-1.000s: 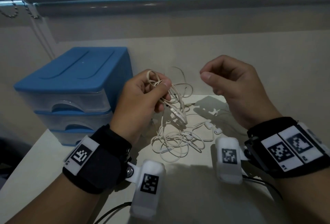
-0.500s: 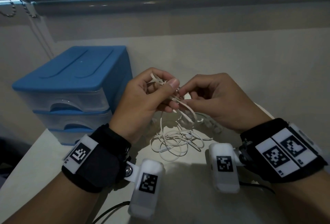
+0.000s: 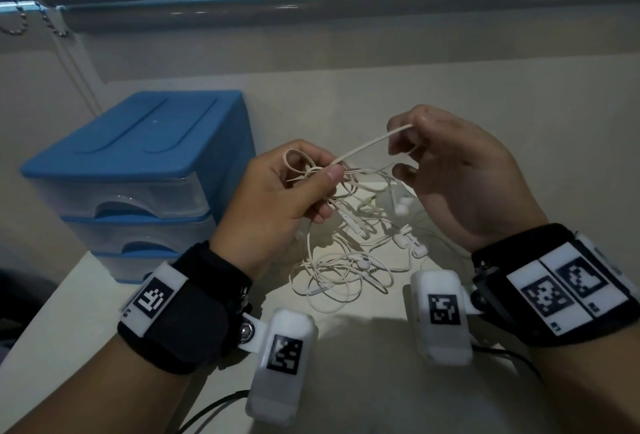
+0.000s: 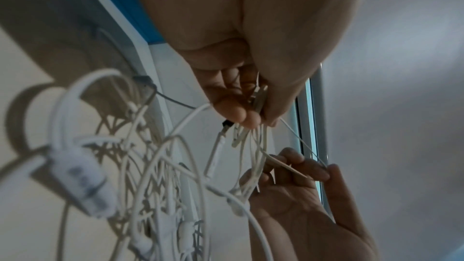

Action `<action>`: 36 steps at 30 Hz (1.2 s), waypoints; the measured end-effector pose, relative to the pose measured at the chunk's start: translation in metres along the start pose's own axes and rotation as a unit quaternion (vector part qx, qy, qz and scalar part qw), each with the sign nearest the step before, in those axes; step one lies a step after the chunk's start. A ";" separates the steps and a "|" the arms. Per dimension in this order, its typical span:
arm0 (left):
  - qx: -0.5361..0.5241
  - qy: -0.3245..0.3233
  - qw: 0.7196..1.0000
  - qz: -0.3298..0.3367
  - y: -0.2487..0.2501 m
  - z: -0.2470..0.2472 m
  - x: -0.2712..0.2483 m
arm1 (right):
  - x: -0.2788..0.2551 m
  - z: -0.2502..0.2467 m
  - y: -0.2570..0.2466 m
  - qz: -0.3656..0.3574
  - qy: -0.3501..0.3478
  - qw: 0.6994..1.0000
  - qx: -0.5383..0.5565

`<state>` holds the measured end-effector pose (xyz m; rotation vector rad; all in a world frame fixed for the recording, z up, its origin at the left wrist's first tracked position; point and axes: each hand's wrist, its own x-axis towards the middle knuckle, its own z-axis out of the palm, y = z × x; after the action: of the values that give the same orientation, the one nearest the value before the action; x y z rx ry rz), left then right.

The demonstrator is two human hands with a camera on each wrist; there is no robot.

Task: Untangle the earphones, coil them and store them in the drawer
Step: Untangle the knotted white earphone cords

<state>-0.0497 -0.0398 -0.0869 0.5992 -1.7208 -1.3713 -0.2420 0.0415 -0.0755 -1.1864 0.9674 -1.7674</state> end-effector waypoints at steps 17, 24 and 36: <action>0.030 0.068 0.997 -0.026 -0.005 -0.004 0.003 | -0.001 -0.022 -0.019 -0.044 0.070 0.978 0.190; 0.031 0.088 0.995 -0.037 -0.006 -0.005 0.005 | -0.001 -0.023 -0.021 -0.077 0.128 0.975 0.163; -0.044 0.042 0.998 -0.011 -0.003 -0.002 0.004 | 0.002 -0.010 -0.014 -0.034 0.111 0.993 0.034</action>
<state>-0.0504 -0.0450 -0.0885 0.6190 -1.5832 -1.4106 -0.2544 0.0473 -0.0650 -1.0055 0.9949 -2.0018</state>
